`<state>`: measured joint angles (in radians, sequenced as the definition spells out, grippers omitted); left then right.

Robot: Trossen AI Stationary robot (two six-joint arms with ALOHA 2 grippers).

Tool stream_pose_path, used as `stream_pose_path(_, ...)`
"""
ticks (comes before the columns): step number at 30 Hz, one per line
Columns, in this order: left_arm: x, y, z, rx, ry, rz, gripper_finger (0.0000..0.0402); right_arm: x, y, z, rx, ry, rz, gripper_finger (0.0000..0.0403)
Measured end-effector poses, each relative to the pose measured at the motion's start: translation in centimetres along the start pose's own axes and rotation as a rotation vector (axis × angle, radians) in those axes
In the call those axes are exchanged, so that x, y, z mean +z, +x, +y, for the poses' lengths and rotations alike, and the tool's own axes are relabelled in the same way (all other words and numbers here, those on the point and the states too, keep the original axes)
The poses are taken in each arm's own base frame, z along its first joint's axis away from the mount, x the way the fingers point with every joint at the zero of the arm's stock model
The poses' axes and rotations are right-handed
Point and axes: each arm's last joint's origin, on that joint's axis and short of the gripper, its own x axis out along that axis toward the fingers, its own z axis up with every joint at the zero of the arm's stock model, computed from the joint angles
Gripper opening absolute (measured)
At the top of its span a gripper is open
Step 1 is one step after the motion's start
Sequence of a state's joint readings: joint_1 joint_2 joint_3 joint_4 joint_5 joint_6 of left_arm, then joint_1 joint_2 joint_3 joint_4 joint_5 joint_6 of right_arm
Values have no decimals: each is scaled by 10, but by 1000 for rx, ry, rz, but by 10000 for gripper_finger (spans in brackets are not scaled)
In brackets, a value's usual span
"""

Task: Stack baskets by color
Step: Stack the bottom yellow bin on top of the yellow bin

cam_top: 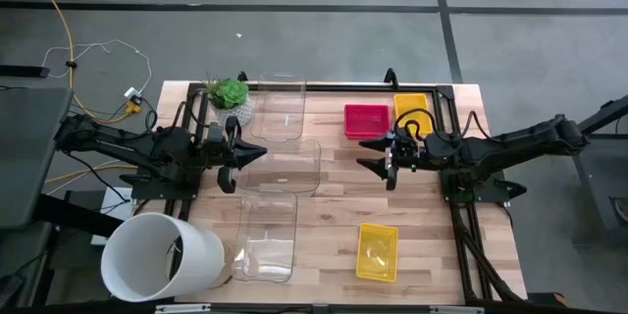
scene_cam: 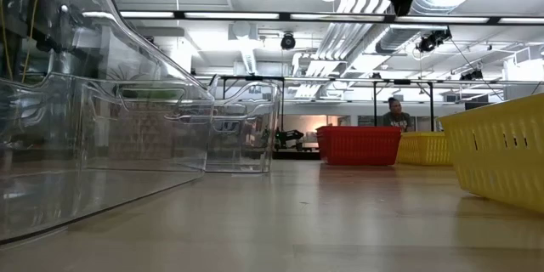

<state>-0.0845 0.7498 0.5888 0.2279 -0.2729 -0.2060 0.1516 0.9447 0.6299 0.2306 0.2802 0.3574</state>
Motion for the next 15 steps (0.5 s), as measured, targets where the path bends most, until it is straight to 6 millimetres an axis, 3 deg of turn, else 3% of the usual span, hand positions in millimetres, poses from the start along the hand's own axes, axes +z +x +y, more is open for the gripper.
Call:
stream_pose_path(7,0,0,0,0,0,0,0,27,-1,14,34,-54,79,261)
stream_pose_path(11,0,0,0,0,0,0,0,25,-10,25,8,44,411,261)
stream_pose_path(15,0,0,0,2,1,1,0,4,-21,35,-118,301,775,261)
